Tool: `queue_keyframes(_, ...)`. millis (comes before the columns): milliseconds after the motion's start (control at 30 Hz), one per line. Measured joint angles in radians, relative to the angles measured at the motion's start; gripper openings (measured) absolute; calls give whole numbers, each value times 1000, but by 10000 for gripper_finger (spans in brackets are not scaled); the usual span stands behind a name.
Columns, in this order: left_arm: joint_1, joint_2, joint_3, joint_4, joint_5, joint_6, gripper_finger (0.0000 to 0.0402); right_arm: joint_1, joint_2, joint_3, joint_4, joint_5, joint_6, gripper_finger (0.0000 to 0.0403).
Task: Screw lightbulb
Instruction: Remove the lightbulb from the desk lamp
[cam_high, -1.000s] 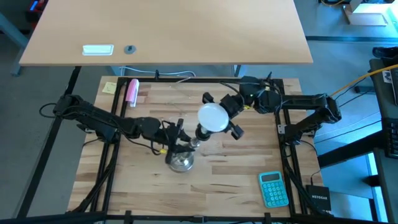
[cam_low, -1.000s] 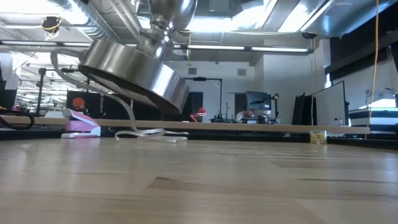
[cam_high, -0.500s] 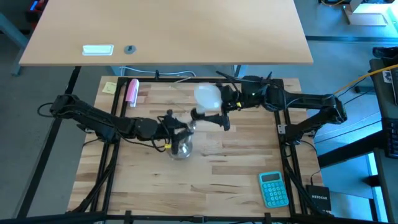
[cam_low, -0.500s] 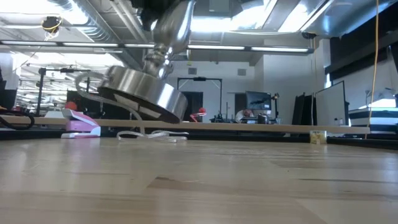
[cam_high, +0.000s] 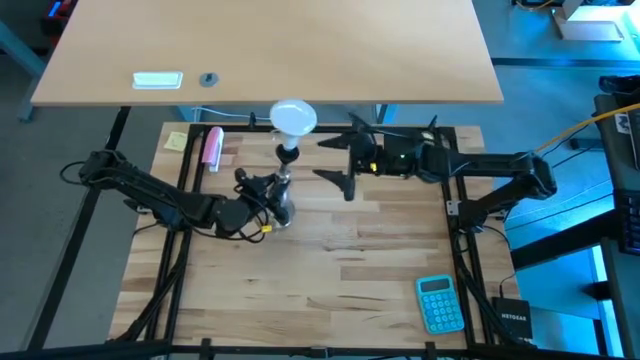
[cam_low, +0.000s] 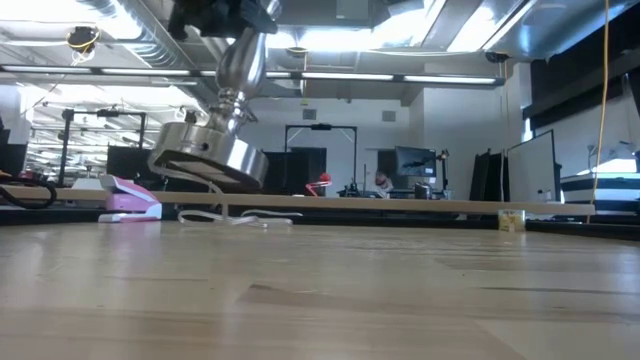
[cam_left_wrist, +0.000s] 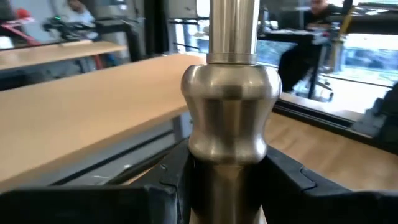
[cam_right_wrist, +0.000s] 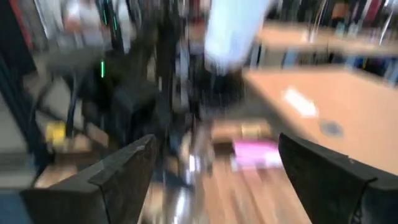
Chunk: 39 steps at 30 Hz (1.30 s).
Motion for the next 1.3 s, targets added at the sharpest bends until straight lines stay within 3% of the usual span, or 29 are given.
queue_keyframes(200,-5,0,0,-5,-50,-11,121,0,111,-14,444,24,-1,339)
queue_keyframes(367,-3,1,0,-7,-53,-17,121,0,189,0,604,104,1,339)
queue_keyframes(767,-3,2,0,-12,-53,-16,121,-34,300,251,391,105,-1,333)
queue_keyframes(867,-2,2,0,-13,-53,-13,121,-33,301,279,351,103,-2,292)
queue_keyframes(1000,-3,2,0,-17,-53,-3,121,-30,301,282,319,74,-3,175)
queue_keyframes(1067,-2,3,0,-19,-40,16,121,-30,300,282,297,27,-11,168)
queue_keyframes(1167,-2,1,0,-11,31,39,121,-40,280,282,247,-84,-12,167)
queue_keyframes(1300,-1,-23,0,-4,254,90,121,-40,230,282,159,-242,-17,163)
